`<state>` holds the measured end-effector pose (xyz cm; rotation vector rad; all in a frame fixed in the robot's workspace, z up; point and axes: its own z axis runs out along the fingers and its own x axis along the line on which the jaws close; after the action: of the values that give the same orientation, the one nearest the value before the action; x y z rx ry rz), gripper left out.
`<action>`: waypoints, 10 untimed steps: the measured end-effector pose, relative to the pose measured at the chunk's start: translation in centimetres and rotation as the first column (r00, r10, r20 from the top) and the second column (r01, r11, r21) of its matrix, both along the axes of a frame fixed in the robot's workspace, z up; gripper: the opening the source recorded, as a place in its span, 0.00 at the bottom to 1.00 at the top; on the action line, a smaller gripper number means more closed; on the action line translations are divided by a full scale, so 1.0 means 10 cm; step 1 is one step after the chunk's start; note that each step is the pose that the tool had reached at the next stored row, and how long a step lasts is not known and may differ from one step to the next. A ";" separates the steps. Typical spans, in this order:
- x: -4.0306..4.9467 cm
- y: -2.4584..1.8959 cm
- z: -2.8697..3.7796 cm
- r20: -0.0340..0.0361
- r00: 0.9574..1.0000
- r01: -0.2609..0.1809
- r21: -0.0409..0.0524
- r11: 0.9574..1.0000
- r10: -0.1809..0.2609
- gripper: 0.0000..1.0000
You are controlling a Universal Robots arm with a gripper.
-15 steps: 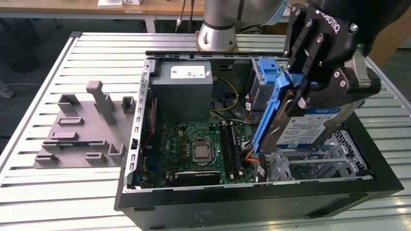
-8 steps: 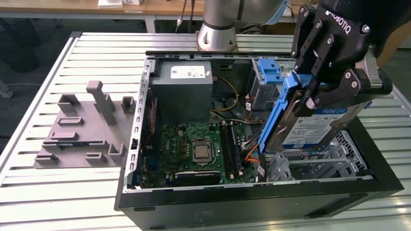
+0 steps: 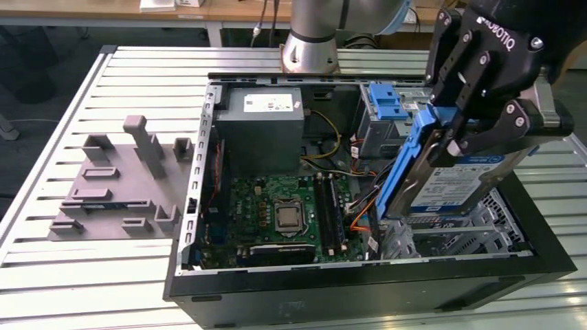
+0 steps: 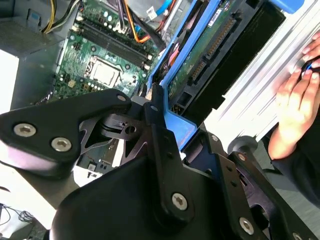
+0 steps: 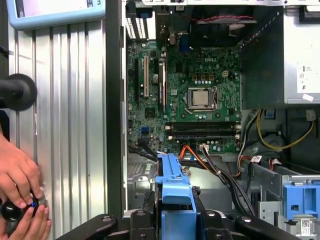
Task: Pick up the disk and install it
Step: 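Insert the disk into the insertion slot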
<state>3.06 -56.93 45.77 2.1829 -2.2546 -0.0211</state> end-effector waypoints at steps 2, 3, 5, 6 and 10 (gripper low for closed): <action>0.055 0.000 -0.008 0.000 1.000 -0.001 0.000 1.000 0.001 0.36; 0.076 0.000 -0.012 0.000 1.000 -0.002 0.000 1.000 0.002 0.36; 0.096 0.000 -0.016 0.000 1.000 -0.003 0.000 1.000 0.003 0.36; 0.096 0.000 -0.018 0.000 1.000 -0.003 0.000 1.000 0.003 0.36; 0.111 0.000 -0.028 0.001 1.000 -0.003 0.000 1.000 0.003 0.36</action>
<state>4.16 -56.93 45.49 2.1869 -2.2515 -0.0201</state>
